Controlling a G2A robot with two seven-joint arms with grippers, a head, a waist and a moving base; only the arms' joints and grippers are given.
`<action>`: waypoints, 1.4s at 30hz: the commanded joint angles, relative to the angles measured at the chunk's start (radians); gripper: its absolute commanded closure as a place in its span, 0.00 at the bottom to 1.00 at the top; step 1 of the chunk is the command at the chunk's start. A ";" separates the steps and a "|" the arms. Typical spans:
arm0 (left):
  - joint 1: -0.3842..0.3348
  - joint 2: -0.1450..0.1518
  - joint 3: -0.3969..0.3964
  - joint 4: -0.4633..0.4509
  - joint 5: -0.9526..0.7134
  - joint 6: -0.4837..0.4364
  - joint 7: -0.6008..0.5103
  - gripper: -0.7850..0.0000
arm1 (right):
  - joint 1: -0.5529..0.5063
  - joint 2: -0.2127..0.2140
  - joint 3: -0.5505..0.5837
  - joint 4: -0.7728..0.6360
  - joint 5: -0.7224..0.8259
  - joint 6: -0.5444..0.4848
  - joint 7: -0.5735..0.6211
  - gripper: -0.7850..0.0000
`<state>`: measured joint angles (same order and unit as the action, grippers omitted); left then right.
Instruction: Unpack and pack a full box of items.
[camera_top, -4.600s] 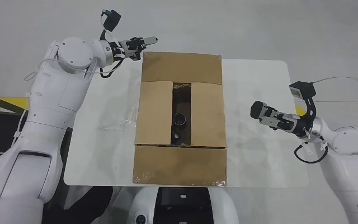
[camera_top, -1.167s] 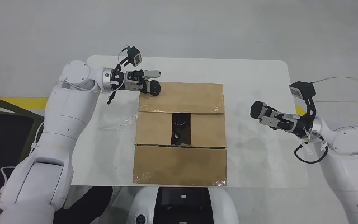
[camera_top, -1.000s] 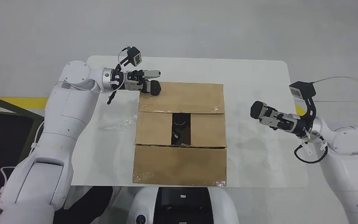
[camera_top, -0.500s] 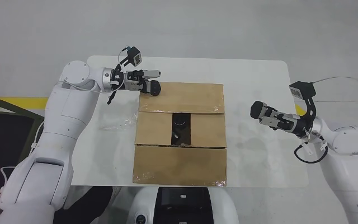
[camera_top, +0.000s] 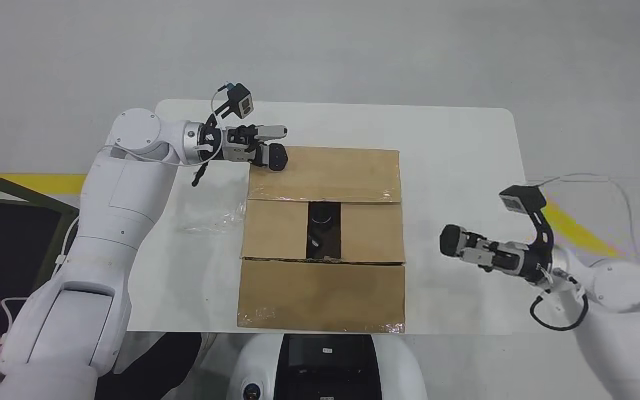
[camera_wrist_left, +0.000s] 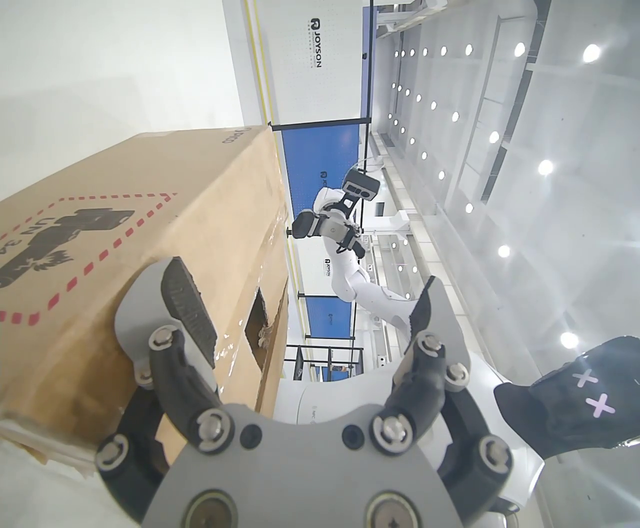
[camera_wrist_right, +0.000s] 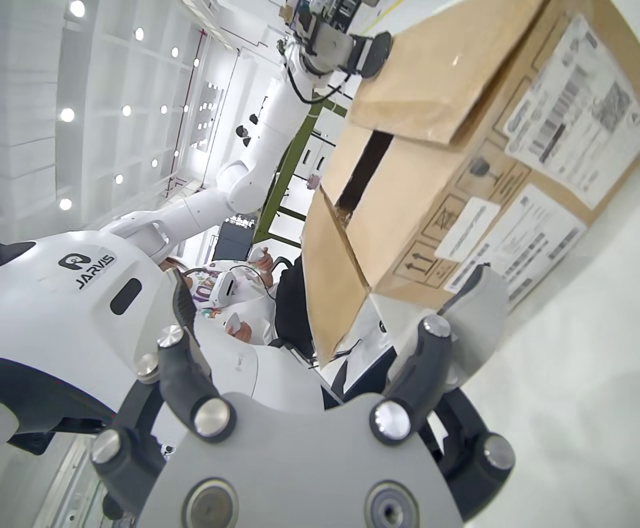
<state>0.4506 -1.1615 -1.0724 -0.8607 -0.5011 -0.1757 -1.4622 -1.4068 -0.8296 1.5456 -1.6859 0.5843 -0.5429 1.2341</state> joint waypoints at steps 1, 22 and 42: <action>0.000 0.000 0.000 0.000 0.000 0.000 0.000 0.00 | -0.035 0.000 0.003 -0.001 -0.002 0.000 0.001 0.00; 0.000 0.000 0.000 0.000 0.000 0.000 0.000 0.00 | -0.101 -0.034 -0.218 -0.053 0.145 0.042 0.064 0.00; 0.000 0.000 0.000 0.000 0.000 0.000 0.000 0.00 | -0.035 -0.051 -0.207 -0.136 0.262 0.060 0.103 0.00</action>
<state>0.4506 -1.1615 -1.0725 -0.8607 -0.5011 -0.1757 -1.4622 -1.4515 -0.8786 1.3421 -1.8229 0.8444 -0.4800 1.3400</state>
